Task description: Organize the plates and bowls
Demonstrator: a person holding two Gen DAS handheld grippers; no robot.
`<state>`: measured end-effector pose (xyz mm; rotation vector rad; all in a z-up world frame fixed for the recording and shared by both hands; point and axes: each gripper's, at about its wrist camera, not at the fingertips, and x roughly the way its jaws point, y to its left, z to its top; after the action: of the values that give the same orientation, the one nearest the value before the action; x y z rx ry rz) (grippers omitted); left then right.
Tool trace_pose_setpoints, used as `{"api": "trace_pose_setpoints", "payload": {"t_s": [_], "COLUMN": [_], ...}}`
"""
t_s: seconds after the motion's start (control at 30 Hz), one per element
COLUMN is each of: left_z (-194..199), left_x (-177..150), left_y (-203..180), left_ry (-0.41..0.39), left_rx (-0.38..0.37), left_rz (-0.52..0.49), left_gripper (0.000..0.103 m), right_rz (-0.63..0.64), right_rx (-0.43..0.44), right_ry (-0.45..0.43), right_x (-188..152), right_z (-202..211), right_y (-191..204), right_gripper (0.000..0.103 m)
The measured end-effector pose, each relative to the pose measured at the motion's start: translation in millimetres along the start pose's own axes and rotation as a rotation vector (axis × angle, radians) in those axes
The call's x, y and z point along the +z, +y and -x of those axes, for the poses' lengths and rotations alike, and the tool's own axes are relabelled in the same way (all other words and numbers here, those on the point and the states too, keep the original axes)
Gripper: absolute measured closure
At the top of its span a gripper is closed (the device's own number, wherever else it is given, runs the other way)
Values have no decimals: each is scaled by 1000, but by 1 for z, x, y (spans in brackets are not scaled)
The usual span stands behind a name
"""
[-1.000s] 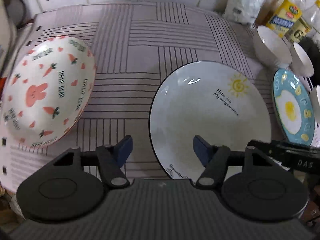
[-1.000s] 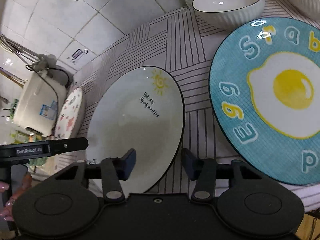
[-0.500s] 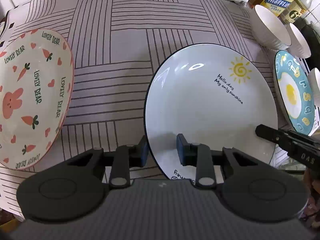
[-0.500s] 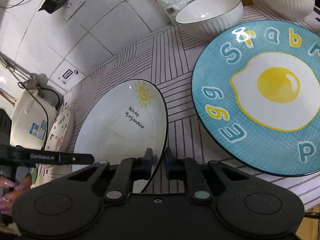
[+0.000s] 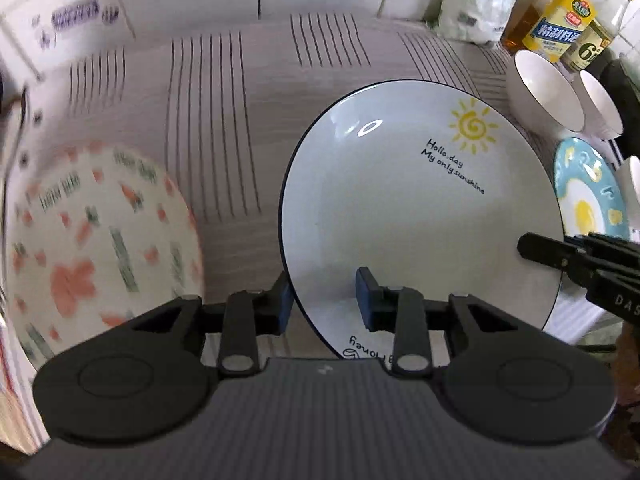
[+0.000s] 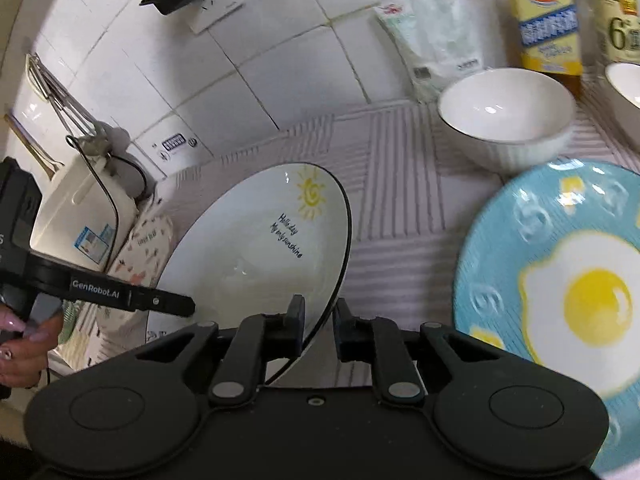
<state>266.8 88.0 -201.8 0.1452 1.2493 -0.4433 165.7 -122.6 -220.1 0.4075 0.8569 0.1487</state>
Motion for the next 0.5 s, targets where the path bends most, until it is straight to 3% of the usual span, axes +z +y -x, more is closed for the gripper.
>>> {"api": "trace_pose_setpoints", "payload": {"t_s": [0.23,0.5], "left_z": [-9,-35], "left_x": [42,77], "left_y": [17,28], "left_ry": [-4,-3], "left_rx": [33,20], "left_rz": [-27,-17], "left_gripper": [72,71], "right_rz": [25,33], "right_rx": [12,-28], "right_ry": [-6,-6], "right_x": [25,56], "right_z": [-30,-62], "right_y": [3,3], "right_gripper": [83,82]}}
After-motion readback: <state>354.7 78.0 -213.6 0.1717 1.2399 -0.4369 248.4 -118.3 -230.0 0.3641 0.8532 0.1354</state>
